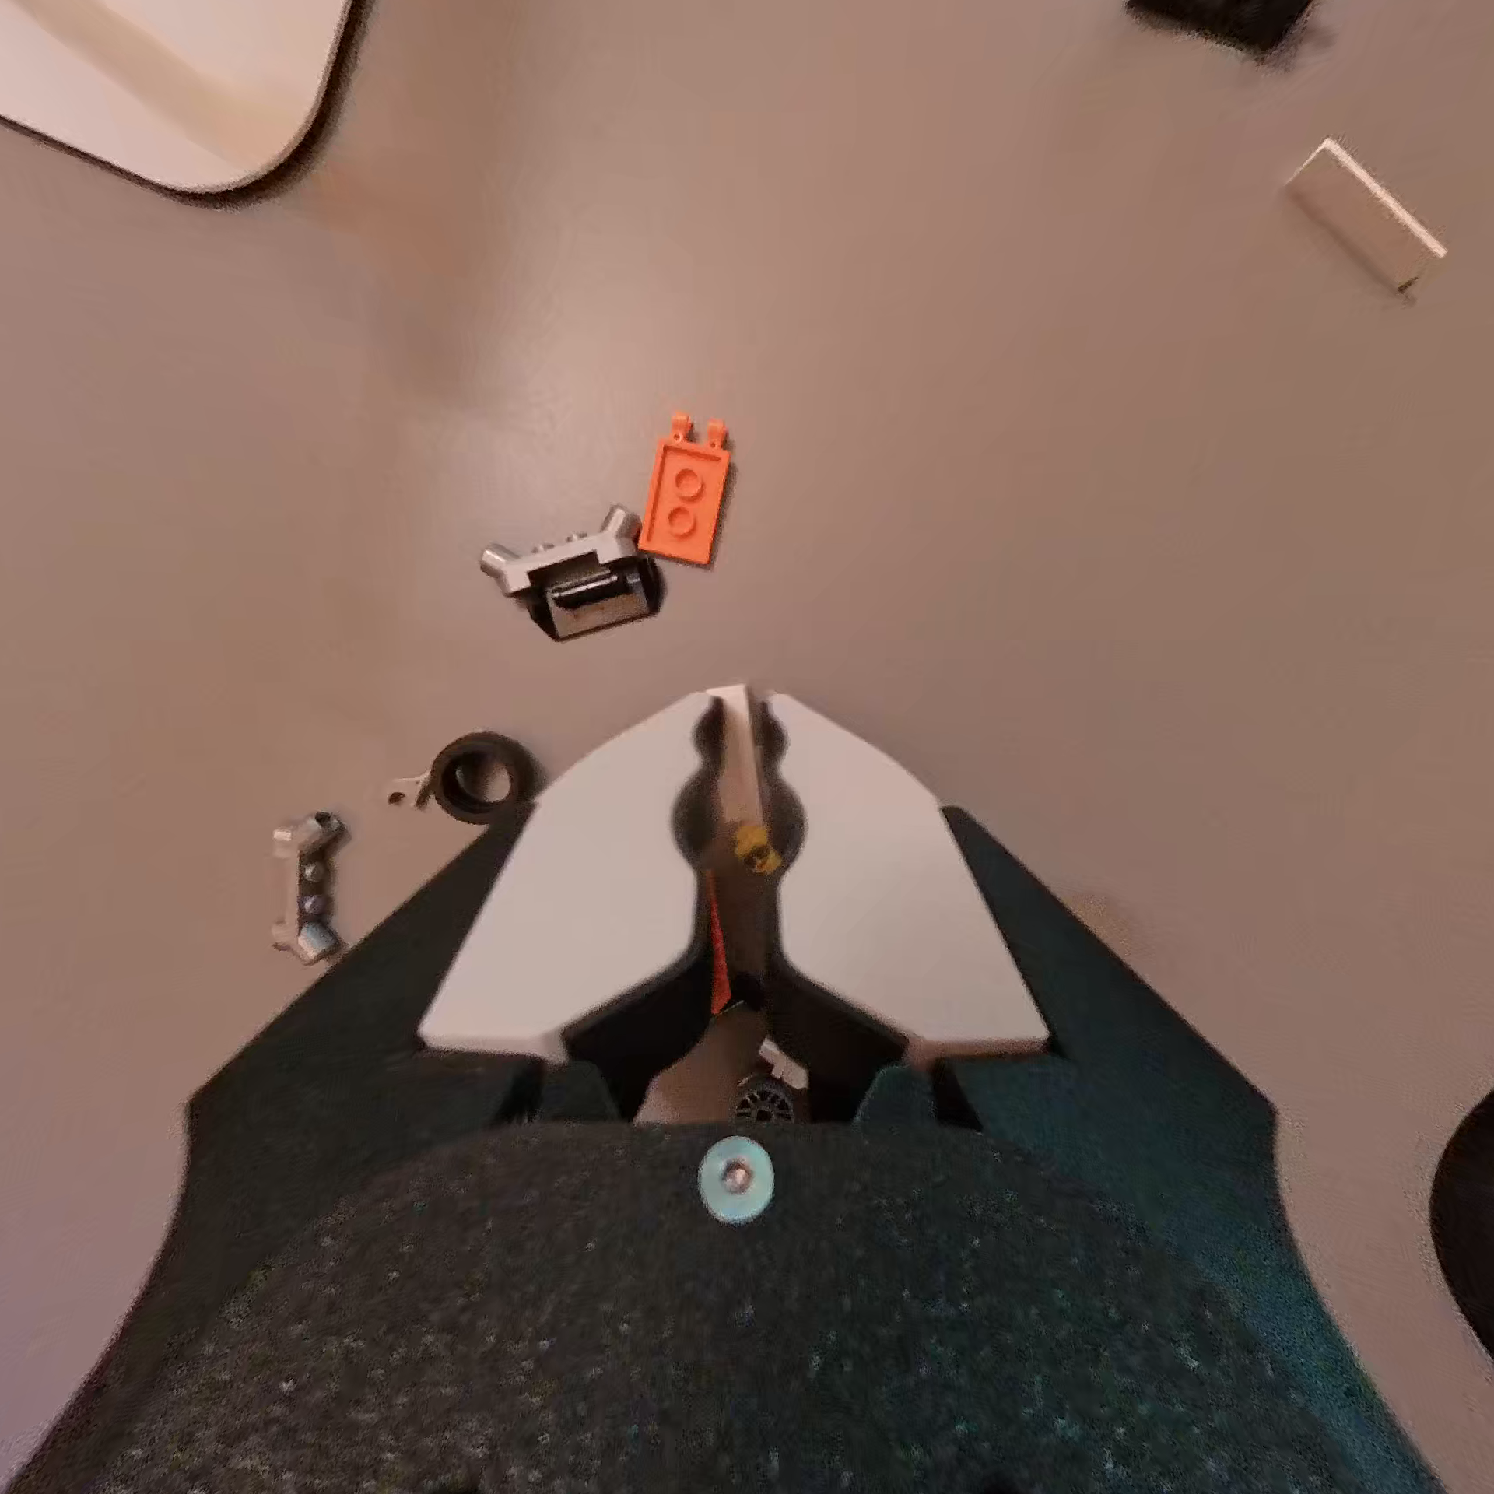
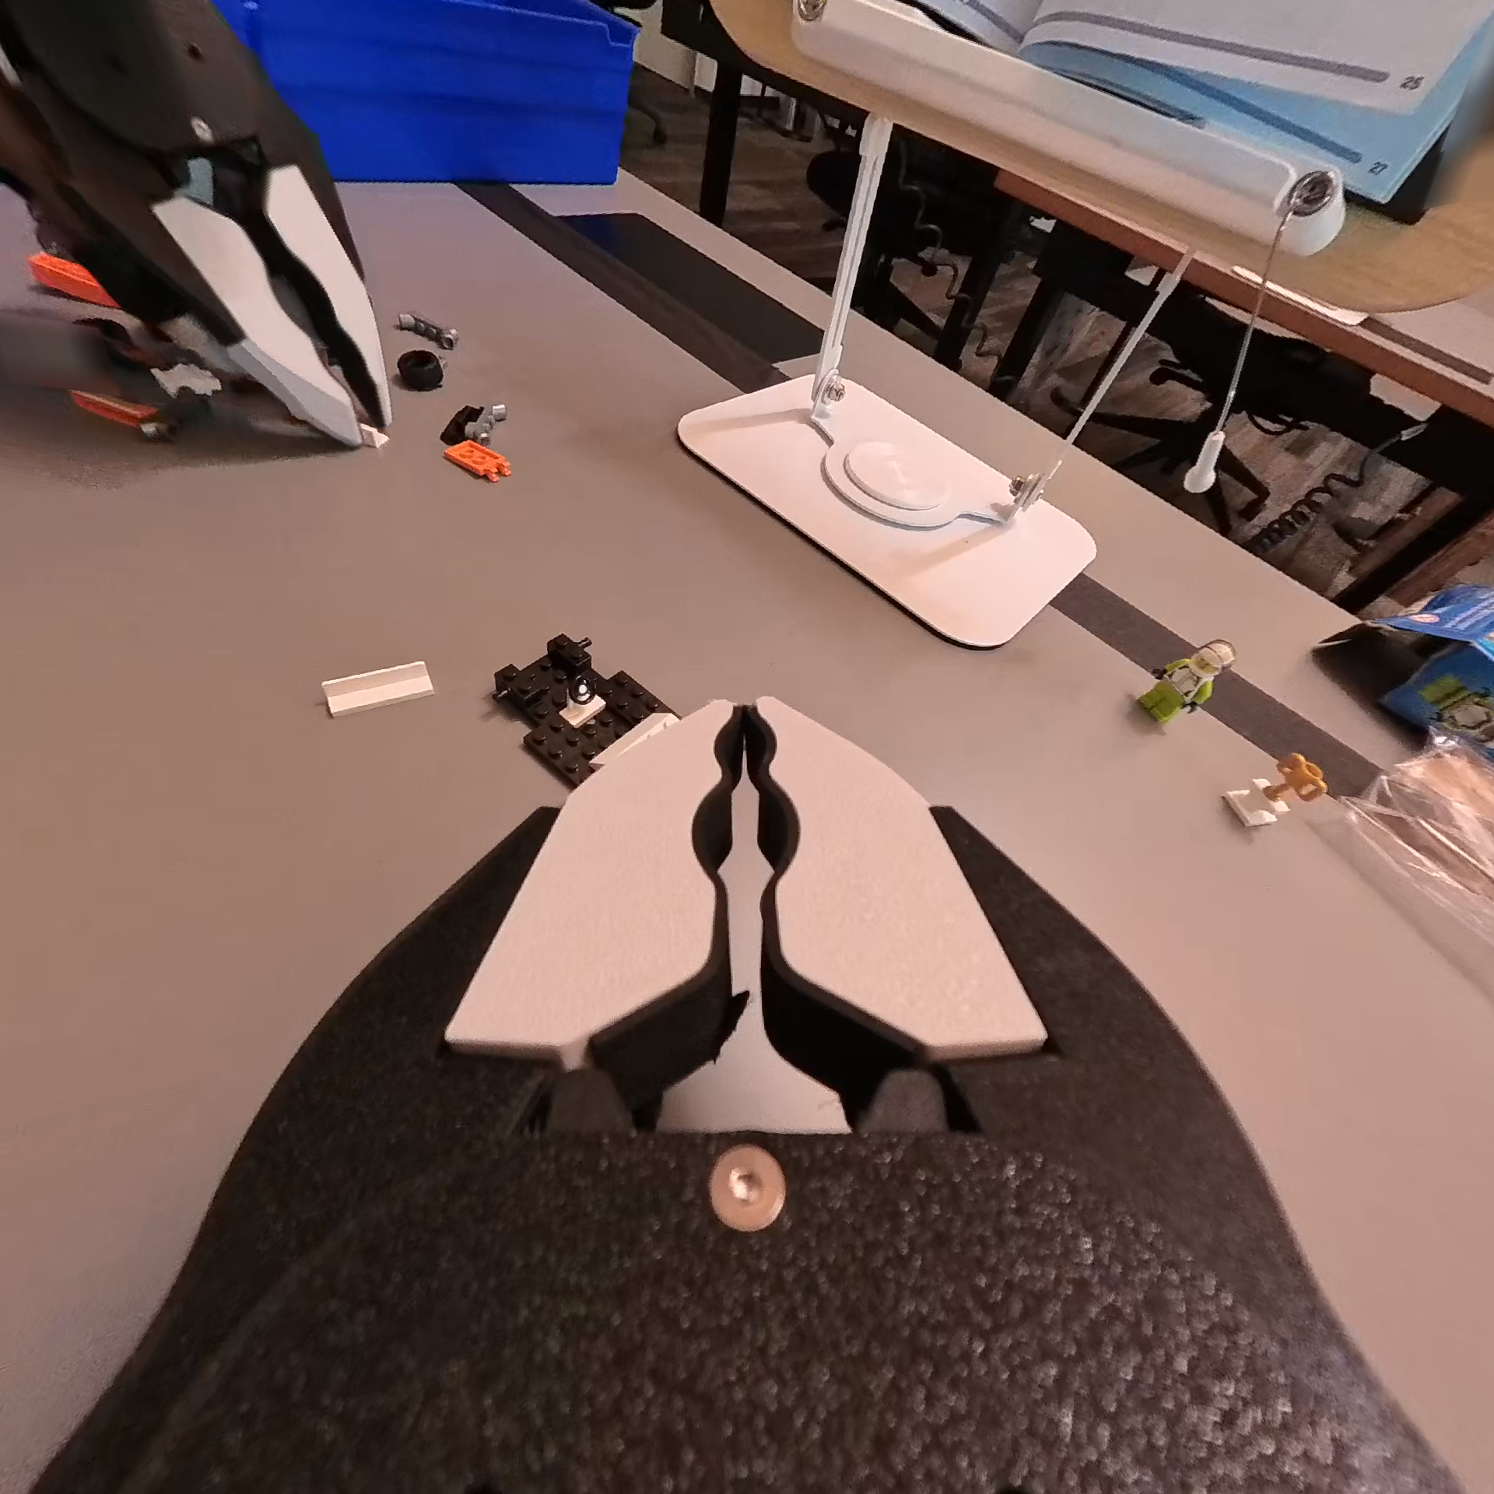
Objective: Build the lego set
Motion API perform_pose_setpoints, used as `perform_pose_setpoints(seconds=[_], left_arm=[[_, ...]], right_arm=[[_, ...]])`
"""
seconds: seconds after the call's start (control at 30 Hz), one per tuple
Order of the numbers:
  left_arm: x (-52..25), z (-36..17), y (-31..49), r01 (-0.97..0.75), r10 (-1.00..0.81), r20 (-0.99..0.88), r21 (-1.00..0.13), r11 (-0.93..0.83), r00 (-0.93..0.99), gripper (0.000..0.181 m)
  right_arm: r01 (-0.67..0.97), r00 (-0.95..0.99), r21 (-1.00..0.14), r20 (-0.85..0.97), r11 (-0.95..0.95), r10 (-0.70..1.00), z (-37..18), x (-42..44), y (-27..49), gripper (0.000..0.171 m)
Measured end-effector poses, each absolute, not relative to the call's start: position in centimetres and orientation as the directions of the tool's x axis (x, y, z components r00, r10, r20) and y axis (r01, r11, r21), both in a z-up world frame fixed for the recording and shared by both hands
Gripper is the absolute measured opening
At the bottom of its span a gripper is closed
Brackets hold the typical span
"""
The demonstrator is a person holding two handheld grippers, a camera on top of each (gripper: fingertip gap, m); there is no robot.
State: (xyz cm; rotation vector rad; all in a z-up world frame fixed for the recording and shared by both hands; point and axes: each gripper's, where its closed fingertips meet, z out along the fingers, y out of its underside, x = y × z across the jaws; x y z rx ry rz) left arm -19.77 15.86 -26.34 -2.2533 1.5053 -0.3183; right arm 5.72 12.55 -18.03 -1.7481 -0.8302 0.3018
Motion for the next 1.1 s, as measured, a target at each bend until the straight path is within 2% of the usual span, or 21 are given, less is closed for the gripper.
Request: perform_pose_setpoints(seconds=[0.1,0.23,0.33,0.4,0.5,0.6,0.7,0.8,0.97,1.1], left_arm=[[-19.7,-25.7,16.5,-0.811,-0.907,-0.063,-0.476,-0.339,0.416,0.003],[-17.8,-22.7,16.7,-0.629,-0.860,0.085,-0.646,-0.432,0.503,0.003],[-16.4,-20.9,16.2,-0.510,-0.842,0.173,-0.728,-0.459,0.511,0.003],[-15.2,-20.0,15.3,-0.472,-0.862,0.185,-0.772,-0.425,0.473,0.003],[-13.0,-19.6,13.5,-0.498,-0.910,0.068,-0.819,-0.284,0.408,0.003],[-10.3,-21.1,11.2,-0.589,-0.942,-0.080,-0.796,-0.136,0.326,0.003],[-7.7,-22.9,9.4,-0.686,-0.945,-0.230,-0.728,0.007,0.233,0.003],[-4.9,-23.3,8.2,-0.714,-0.927,-0.351,-0.682,0.157,0.131,0.003],[-0.4,-22.9,7.0,-0.699,-0.904,-0.426,-0.656,0.286,0.030,0.003],[1.8,-24.0,7.8,-0.723,-0.859,-0.511,-0.586,0.367,-0.022,0.003]], right_arm=[[0.380,0.718,-0.916,0.205,-0.128,0.665,-18.0,5.7,12.5,0.000],[0.381,0.712,-0.917,0.207,-0.121,0.670,-17.9,5.5,12.4,0.000],[0.383,0.704,-0.916,0.208,-0.116,0.679,-18.0,5.2,12.2,0.000],[0.390,0.698,-0.914,0.213,-0.114,0.683,-18.1,5.0,12.2,0.000],[0.398,0.691,-0.911,0.219,-0.109,0.689,-18.2,4.7,12.0,0.000],[0.409,0.685,-0.906,0.227,-0.108,0.692,-18.3,4.6,12.0,0.000],[0.418,0.684,-0.902,0.236,-0.106,0.690,-18.4,4.6,11.9,0.000],[0.425,0.685,-0.899,0.244,-0.104,0.686,-18.4,4.7,12.0,0.000],[0.434,0.693,-0.896,0.262,-0.097,0.672,-18.1,5.1,12.1,0.000],[0.431,0.701,-0.897,0.264,-0.098,0.663,-17.9,5.5,12.2,0.000]])
